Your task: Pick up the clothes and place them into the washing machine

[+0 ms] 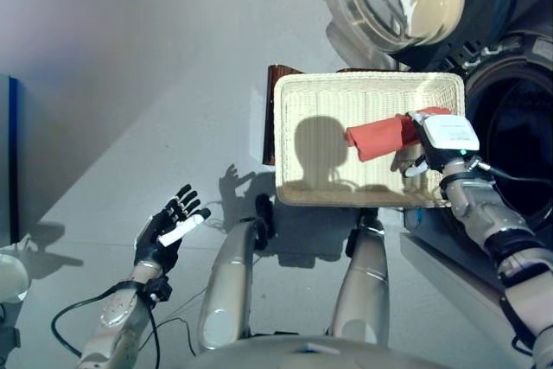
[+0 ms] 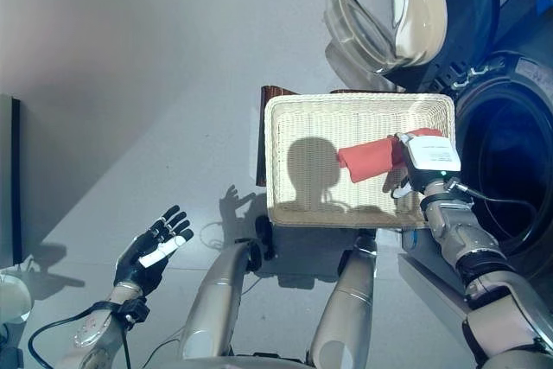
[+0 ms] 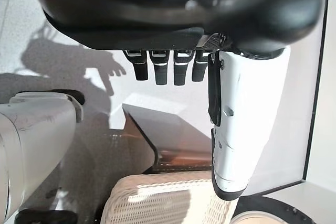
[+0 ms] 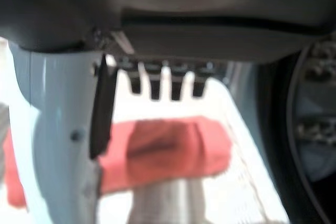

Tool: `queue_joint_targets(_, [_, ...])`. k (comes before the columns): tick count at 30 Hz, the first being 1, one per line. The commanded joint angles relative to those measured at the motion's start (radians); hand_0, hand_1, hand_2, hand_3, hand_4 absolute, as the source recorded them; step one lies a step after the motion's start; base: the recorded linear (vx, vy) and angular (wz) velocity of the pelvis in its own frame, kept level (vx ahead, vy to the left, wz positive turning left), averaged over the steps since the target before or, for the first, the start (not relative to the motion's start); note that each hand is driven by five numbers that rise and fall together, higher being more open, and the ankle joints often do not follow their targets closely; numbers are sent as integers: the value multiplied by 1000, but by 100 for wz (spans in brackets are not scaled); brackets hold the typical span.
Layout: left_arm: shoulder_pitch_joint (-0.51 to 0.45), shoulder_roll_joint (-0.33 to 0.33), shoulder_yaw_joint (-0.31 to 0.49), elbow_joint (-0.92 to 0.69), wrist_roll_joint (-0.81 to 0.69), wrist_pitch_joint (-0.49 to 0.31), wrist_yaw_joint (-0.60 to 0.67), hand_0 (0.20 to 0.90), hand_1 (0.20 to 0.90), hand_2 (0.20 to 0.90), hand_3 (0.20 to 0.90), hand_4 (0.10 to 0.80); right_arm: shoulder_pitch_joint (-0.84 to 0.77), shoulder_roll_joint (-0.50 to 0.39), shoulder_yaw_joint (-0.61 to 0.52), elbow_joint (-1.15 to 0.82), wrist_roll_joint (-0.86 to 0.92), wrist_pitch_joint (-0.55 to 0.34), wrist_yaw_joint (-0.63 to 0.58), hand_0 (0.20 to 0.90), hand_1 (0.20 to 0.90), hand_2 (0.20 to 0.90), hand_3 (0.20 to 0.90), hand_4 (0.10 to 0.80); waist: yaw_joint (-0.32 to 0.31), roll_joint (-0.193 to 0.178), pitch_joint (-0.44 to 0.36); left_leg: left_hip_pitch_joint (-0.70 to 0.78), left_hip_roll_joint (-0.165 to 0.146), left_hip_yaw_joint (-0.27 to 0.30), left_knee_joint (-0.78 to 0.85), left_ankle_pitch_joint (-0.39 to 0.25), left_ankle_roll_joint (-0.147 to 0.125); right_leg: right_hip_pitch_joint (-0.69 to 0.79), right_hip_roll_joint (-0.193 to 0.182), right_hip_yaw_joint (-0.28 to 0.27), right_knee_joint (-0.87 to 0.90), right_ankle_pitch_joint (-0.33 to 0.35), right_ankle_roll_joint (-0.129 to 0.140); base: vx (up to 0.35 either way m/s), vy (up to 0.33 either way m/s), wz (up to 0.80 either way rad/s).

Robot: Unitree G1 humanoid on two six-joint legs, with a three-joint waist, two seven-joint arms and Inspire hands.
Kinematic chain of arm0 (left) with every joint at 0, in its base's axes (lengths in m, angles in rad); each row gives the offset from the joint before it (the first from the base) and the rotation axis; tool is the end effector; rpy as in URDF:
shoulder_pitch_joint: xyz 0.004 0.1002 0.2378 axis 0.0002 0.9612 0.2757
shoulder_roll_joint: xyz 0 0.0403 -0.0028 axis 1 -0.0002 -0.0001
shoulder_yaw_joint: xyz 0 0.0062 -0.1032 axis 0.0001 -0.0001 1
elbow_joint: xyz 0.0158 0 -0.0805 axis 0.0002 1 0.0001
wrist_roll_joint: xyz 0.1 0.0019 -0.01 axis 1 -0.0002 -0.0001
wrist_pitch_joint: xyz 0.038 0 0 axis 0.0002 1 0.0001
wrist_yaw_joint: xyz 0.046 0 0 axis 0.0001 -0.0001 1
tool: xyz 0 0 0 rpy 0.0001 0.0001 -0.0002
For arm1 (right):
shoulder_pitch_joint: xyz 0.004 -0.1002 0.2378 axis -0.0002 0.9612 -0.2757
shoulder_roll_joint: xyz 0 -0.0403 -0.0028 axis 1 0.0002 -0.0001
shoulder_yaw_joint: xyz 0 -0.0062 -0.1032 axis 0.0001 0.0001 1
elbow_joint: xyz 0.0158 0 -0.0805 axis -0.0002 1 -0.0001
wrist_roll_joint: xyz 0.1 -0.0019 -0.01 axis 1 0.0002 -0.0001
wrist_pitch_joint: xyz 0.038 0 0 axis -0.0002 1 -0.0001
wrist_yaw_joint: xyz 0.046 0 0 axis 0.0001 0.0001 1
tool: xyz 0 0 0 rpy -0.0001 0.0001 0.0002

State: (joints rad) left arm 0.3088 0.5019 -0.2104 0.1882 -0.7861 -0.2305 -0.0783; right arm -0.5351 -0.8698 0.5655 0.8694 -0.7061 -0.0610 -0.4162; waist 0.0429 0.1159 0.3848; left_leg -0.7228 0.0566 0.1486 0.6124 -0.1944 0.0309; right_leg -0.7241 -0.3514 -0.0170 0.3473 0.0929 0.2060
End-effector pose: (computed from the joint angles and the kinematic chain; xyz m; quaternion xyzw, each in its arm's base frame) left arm 0.1162 0.2374 -0.0160 -0.1403 0.1590 0.0111 0.9772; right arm 0.2617 -0.3241 0.0713 -0.7853 0.0428 -0.0328 0.6168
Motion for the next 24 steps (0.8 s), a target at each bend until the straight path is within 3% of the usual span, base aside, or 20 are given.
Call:
queue_joint_targets(1, [108,59,35,-98,28,-80,-4,900,900,900,900,800,-73,-99,54,-37,-126,45,-59,900,900,900,900,800,5,6,-50,10,67,-93,-172,159,-133,-6,-19,18,92,-56,4,0,0,0])
queue_joint_targets(8, [88,52,24,-112,43,-87,10,900,900,900,900,800,-166,-15,107,77,-157,97,-79,900,900,900,900,800,26,17,-36,-8,62,-97,-164,164,-132,-20,-20,17,104,-58,0,0,0,0])
queue_joint_targets(13, [78,25,27,-103,46,-97,25,900,900,900,900,800,-181,41,84,108,-135,118,-107,900,900,900,900,800,36,21,-33,-12,65,-106,-147,161,-131,-23,-19,11,138,-75,-4,2,-7,1])
queue_joint_targets(24, [82,22,51,-117,42,-103,29,900,900,900,900,800,-207,84,67,174,-113,145,-133,900,900,900,900,800,52,20,-34,-46,70,-125,-118,156,-135,-56,-12,10,196,-105,-14,0,-14,6])
